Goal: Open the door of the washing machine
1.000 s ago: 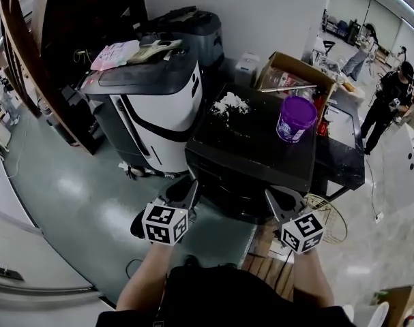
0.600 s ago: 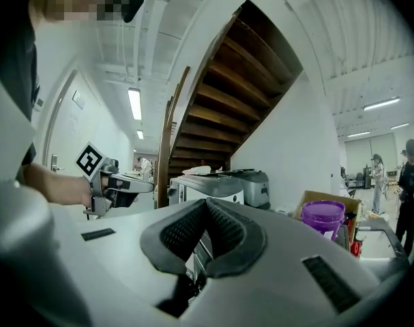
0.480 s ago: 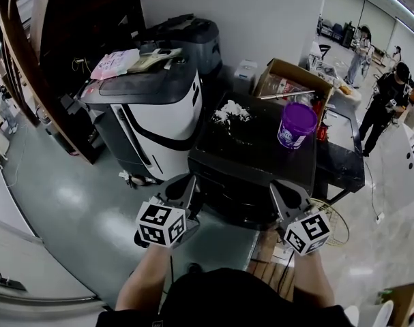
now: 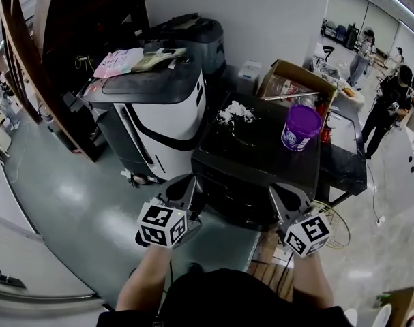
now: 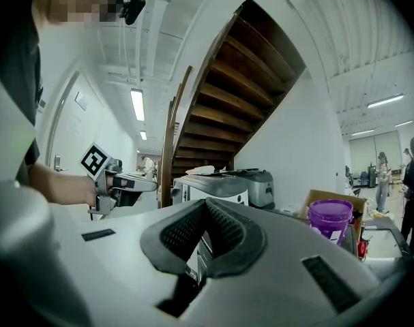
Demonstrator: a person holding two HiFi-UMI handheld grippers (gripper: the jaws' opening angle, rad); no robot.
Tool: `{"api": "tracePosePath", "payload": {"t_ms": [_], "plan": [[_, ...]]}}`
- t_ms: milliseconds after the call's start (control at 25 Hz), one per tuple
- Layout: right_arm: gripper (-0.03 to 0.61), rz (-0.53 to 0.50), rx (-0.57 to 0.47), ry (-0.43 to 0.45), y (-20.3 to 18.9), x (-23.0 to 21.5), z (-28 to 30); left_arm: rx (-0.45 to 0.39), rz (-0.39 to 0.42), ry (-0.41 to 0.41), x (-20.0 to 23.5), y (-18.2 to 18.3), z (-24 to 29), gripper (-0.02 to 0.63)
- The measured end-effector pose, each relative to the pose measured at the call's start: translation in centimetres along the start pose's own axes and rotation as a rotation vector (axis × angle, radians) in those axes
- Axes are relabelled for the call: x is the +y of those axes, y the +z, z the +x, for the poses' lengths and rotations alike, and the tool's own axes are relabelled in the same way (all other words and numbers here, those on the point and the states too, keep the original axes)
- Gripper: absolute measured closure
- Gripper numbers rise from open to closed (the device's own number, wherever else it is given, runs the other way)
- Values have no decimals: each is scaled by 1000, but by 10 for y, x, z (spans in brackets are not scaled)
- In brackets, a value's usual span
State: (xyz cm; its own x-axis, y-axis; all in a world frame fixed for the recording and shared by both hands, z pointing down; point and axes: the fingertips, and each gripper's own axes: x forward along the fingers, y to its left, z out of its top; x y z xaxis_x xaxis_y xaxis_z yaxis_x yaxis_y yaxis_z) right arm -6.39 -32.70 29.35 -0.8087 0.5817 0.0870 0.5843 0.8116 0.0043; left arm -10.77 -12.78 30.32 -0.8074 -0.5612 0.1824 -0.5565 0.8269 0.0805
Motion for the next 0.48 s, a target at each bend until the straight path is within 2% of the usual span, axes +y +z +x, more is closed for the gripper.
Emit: {"api": "tracePosePath", "payload": {"t_ms": [480], "plan": [[563, 27, 13, 19, -5, 5, 6, 11, -9, 16, 7, -8, -7, 597]]}}
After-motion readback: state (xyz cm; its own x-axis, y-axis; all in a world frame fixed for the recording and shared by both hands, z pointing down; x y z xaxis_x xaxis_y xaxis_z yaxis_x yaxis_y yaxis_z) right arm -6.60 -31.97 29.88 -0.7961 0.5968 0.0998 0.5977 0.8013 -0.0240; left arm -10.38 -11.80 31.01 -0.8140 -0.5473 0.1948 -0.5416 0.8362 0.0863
